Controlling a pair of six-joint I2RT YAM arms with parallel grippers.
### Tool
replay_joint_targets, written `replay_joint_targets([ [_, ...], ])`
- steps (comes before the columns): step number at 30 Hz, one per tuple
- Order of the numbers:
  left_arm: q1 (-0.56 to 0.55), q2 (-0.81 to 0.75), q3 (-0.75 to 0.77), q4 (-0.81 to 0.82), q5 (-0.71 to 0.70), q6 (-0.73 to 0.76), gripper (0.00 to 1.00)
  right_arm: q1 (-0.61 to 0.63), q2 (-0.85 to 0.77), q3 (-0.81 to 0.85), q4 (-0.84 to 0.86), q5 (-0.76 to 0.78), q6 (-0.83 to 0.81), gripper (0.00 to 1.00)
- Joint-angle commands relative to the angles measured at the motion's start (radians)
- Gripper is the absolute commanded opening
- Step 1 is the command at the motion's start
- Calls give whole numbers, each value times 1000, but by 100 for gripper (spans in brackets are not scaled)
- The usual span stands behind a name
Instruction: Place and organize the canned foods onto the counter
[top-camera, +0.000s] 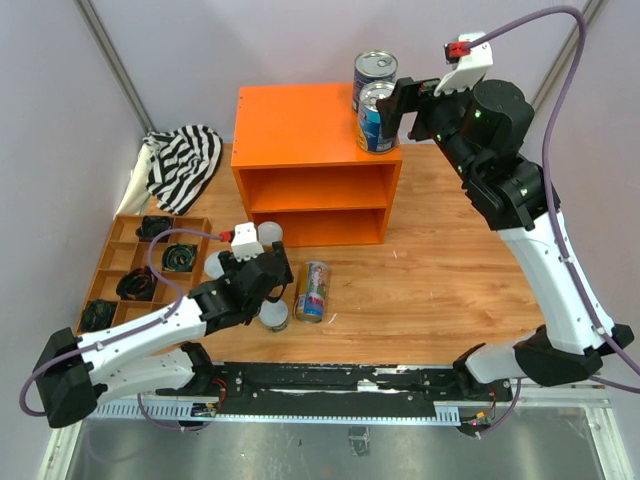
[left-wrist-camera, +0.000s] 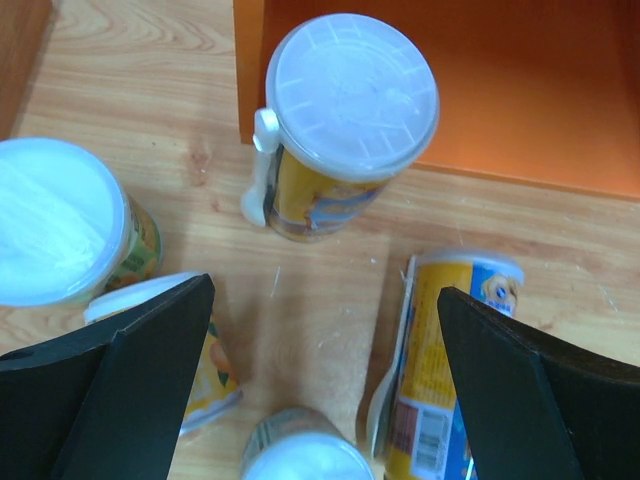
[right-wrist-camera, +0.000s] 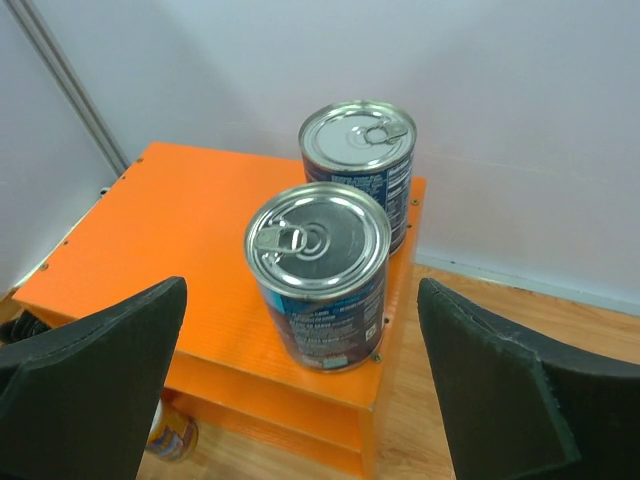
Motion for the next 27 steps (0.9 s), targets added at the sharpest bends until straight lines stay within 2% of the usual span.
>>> replay_joint_targets([
  [1,57,42,-40,165,-14,67,99,30,-79,-82,70,0,-14,99],
  [8,145,66,-101,333,28,137,99,43,-171,-188,100,2,-19,99],
  [15,153,134,-103,483,42,235,99,55,-222,-263,116,-4,-24,99],
  [27,162,264,-77,588,-2,280,99,56,-307,-412,164,-10,-27,99],
])
